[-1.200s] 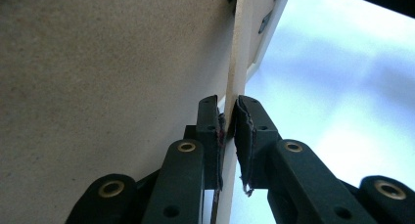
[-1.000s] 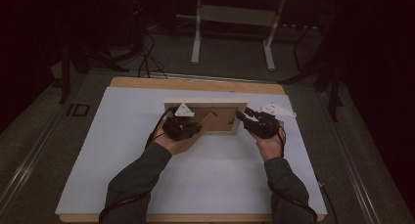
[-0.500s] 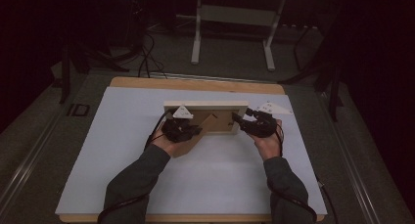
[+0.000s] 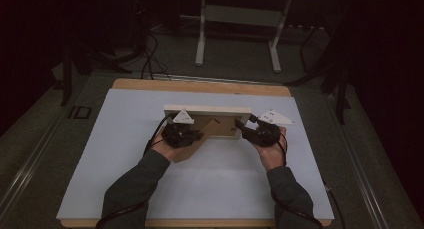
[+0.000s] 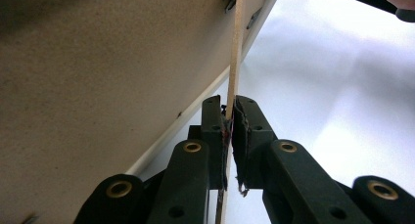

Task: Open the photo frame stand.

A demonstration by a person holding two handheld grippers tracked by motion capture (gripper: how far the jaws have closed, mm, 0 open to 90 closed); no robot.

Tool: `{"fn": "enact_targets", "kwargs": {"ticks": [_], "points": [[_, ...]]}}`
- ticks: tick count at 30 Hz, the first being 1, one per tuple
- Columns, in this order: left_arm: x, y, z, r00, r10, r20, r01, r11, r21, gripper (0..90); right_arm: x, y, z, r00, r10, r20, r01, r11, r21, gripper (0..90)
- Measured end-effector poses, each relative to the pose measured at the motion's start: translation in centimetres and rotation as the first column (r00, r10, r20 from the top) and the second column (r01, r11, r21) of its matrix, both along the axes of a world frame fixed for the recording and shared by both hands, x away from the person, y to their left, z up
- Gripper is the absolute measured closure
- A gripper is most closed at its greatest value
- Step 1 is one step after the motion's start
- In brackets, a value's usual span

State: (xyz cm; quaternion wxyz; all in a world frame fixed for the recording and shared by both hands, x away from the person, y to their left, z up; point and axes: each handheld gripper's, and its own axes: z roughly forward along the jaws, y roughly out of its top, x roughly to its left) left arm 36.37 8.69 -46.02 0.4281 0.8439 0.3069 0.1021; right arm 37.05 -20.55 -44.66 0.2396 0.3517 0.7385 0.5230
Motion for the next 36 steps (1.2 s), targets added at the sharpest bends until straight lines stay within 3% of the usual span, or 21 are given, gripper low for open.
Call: {"fn": "enact_targets", "kwargs": {"ticks": [11,15,18,36], "points": [[-1.0,-0.4,0.1,0.9998,-0.02,0.002,0.02,0.9997,-0.016,85.4,-0.9,0.3,-0.1,0.9997,-0.012,0.024,0.013,0.999,-0.041,46.5],[-1.6,-1.0,0.4,0.9987,-0.05,0.014,0.05,0.9987,-0.015,83.4,-1.2,0.4,-0.1,0.9994,-0.013,0.031,0.014,0.999,-0.049,46.1],[-1.8,-1.3,0.5,0.9981,-0.058,0.021,0.058,0.9983,0.002,82.5,-1.5,0.4,-0.2,0.9992,-0.013,0.037,0.015,0.999,-0.05,45.7],[-2.5,-1.3,-0.1,0.9977,-0.065,0.019,0.065,0.9979,-0.002,80.8,-2.6,0.2,-0.6,0.9989,-0.008,0.046,0.01,0.999,-0.049,44.3]]}}
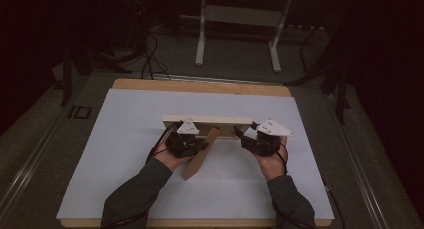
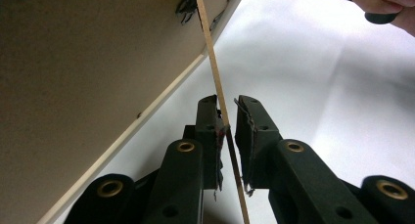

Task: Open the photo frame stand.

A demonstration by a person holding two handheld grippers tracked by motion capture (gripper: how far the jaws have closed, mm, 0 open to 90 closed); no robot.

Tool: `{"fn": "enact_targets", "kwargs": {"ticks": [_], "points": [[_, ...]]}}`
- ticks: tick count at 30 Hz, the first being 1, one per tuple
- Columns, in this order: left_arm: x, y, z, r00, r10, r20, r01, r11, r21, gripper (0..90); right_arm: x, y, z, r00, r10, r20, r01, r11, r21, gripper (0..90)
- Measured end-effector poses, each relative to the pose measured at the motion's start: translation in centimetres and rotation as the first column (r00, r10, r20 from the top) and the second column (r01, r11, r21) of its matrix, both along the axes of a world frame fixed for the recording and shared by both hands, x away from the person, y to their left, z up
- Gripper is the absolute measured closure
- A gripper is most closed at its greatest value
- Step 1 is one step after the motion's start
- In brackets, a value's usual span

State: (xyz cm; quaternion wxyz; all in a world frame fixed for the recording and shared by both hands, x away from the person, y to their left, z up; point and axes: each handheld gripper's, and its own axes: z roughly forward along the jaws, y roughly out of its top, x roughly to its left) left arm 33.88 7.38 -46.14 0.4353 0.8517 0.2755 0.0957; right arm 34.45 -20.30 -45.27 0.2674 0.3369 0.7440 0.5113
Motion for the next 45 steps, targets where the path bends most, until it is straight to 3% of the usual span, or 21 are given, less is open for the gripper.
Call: {"fn": "enact_targets", "kwargs": {"ticks": [13,20,38,45], "points": [[-0.2,0.5,0.1,1.0,0.004,0.003,-0.004,0.9998,-0.017,75.0,-0.2,-0.5,-0.6,0.9996,-0.007,-0.027,0.008,1.0,0.024,46.4],[-0.5,1.3,0.4,0.9999,0.017,0.0,-0.017,0.9986,-0.051,70.1,-0.6,-0.7,-0.6,0.9997,-0.002,-0.023,0.003,1.0,0.023,46.4],[-1.9,3.7,1.2,0.998,0.063,0.006,-0.061,0.9897,-0.129,71.4,-1.6,-2.5,-1.4,0.9992,0.01,-0.039,-0.008,0.998,0.062,46.6],[-2.3,4.4,1.4,0.9961,0.086,0.02,-0.082,0.9881,-0.13,69.9,-1.8,-3.1,-1.7,0.9988,0.003,-0.048,0.0,0.998,0.061,47.6]]}}
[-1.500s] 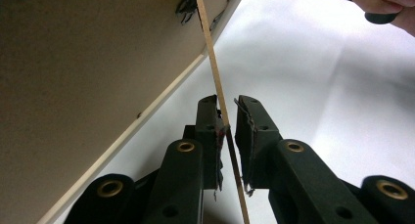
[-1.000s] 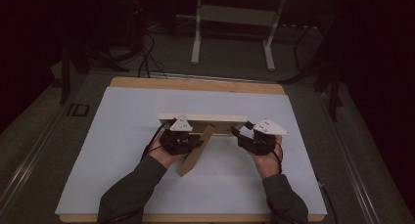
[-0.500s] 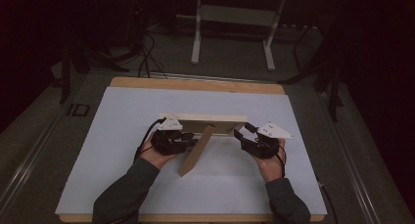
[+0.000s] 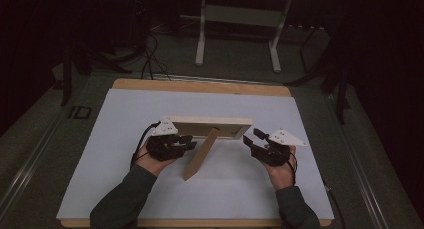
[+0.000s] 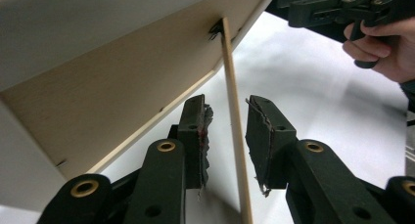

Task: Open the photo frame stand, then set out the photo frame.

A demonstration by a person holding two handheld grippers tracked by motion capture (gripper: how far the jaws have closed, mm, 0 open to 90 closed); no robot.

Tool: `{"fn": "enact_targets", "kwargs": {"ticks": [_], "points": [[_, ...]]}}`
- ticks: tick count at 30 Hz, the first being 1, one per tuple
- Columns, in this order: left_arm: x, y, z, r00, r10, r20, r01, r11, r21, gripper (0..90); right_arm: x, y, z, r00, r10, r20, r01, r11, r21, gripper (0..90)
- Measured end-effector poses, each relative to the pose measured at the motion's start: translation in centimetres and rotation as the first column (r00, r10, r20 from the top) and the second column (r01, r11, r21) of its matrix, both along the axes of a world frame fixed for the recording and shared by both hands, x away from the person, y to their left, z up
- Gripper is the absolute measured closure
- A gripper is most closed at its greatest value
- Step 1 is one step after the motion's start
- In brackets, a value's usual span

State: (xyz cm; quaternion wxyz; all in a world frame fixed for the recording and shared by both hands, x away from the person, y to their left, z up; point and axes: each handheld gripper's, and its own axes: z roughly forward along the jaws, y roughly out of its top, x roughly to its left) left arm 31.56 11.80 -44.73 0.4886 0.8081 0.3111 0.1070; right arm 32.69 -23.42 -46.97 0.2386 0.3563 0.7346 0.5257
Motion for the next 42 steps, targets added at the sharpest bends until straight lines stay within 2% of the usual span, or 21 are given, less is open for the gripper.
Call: {"fn": "enact_targets", "kwargs": {"ticks": [4,10,20,21,26,28,33,39,42], "points": [[-0.1,0.4,-0.1,0.9999,0.012,0.002,-0.012,0.9999,0.004,69.8,0.1,-0.6,-0.2,0.9998,-0.007,-0.021,0.008,1.0,0.025,47.8],[-0.3,1.3,-0.3,0.9995,0.031,-0.001,-0.031,0.9995,0.0,69.1,0.2,-1.1,-0.3,0.9993,-0.016,-0.032,0.017,1.0,0.025,47.9],[-0.7,3.3,-0.7,0.9939,0.11,0.009,-0.11,0.9938,-0.02,66.0,0.3,-1.7,0.0,0.9992,-0.012,-0.038,0.013,0.999,0.041,52.7],[-0.7,3.5,-0.7,0.9925,0.122,0.012,-0.122,0.9923,-0.022,65.7,0.3,-1.8,0.1,0.9992,-0.01,-0.039,0.012,0.999,0.042,52.8],[-1.0,4.5,-0.4,0.9731,0.219,0.07,-0.218,0.9756,-0.026,65.4,0.4,-1.6,0.5,0.9995,0.018,-0.026,-0.017,0.999,0.035,53.0],[-1.1,4.8,-0.4,0.9662,0.248,0.071,-0.246,0.9686,-0.035,65.4,0.4,-1.4,0.8,0.9991,0.035,-0.024,-0.034,0.999,0.026,52.0],[-1.2,5.6,-0.4,0.9545,0.289,0.073,-0.288,0.9572,-0.03,63.2,0.7,-0.5,1.6,0.9969,0.078,-0.008,-0.078,0.997,0.006,48.7],[-1.1,5.9,-0.1,0.9454,0.315,0.084,-0.314,0.9491,-0.031,59.6,1.5,0.3,2.2,0.9945,0.104,-0.009,-0.104,0.995,0.002,46.6],[-1.1,6.0,0.2,0.9459,0.311,0.091,-0.31,0.9502,-0.035,58.8,1.9,0.7,2.4,0.9931,0.117,-0.009,-0.117,0.993,0.002,46.4]]}}
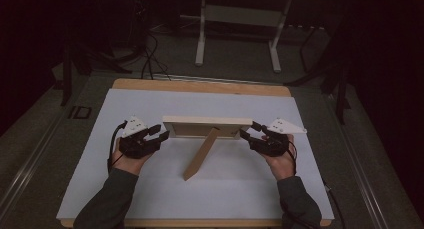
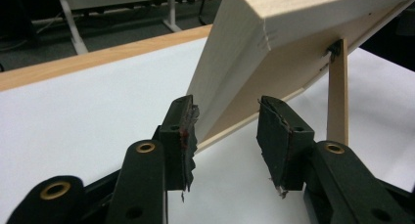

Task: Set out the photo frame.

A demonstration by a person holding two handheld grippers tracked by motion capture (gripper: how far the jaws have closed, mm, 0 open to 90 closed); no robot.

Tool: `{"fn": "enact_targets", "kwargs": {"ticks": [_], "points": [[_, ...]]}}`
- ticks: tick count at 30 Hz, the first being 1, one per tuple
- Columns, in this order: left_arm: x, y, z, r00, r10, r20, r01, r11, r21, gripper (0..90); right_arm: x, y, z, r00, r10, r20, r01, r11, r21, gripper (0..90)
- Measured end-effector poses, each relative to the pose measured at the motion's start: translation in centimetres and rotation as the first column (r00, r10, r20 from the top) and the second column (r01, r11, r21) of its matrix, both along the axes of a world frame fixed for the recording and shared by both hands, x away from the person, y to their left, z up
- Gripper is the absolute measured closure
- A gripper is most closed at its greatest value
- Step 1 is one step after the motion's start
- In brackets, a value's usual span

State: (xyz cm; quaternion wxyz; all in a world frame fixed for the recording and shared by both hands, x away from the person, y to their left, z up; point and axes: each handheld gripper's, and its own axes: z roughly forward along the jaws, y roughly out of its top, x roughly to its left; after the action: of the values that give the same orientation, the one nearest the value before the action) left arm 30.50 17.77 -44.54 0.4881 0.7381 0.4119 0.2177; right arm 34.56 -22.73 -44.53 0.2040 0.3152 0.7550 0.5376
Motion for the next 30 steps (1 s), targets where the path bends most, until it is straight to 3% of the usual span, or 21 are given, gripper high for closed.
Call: {"fn": "enact_targets", "kwargs": {"ticks": [8,15,20,30], "points": [[0.4,-0.1,0.7,0.9997,-0.003,0.024,0.003,1.0,0.007,58.2,0.8,0.4,0.4,0.9998,0.018,-0.003,-0.018,1.0,0.008,46.3],[0.9,-0.9,1.1,0.9994,-0.008,0.034,0.006,0.9986,0.052,63.5,1.0,0.7,0.4,0.9996,0.026,-0.006,-0.027,1.0,-0.008,47.7],[1.2,-0.9,1.1,0.9992,-0.007,0.039,0.004,0.9982,0.06,63.7,1.0,0.6,0.4,0.9995,0.033,-0.003,-0.033,0.999,-0.012,49.3],[2.2,-1.4,1.1,0.9978,-0.031,0.058,0.026,0.9957,0.089,57.4,1.0,0.6,0.4,0.9994,0.035,-0.003,-0.035,0.999,-0.015,49.9]]}}
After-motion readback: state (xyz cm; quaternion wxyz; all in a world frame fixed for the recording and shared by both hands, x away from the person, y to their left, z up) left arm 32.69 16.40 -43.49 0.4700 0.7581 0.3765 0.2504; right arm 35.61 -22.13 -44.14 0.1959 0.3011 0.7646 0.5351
